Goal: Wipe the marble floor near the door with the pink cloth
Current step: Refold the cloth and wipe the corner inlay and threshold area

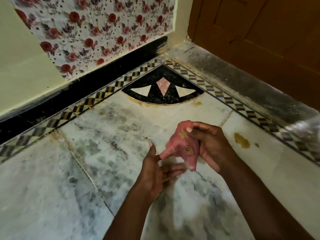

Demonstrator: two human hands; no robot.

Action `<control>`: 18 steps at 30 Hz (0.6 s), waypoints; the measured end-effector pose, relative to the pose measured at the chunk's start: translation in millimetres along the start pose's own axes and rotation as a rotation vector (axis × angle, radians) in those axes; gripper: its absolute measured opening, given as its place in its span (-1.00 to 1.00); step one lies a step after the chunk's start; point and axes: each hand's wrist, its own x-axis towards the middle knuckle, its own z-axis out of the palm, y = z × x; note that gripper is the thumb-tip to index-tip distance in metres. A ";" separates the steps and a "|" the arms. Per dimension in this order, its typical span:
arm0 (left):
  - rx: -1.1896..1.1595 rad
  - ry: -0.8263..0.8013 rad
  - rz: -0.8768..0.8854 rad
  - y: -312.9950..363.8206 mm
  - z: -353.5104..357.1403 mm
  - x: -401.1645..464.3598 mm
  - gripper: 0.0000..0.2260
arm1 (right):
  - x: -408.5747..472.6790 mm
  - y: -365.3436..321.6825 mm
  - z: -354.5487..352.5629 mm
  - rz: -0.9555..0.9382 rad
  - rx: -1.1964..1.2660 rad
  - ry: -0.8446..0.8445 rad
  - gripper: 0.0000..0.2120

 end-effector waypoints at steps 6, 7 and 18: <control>-0.035 -0.106 0.237 16.1 14.9 -3.8 -0.65 | -0.9 -7.1 -11.1 -0.006 -0.050 0.046 -0.83; 0.022 -0.092 0.269 19.1 16.1 -3.0 -0.71 | -1.3 -7.7 -11.7 -0.007 -0.059 0.054 -0.83; 0.210 -0.020 0.602 24.8 15.6 5.4 -0.67 | -8.9 -5.4 -27.0 -0.118 -0.267 0.191 -0.50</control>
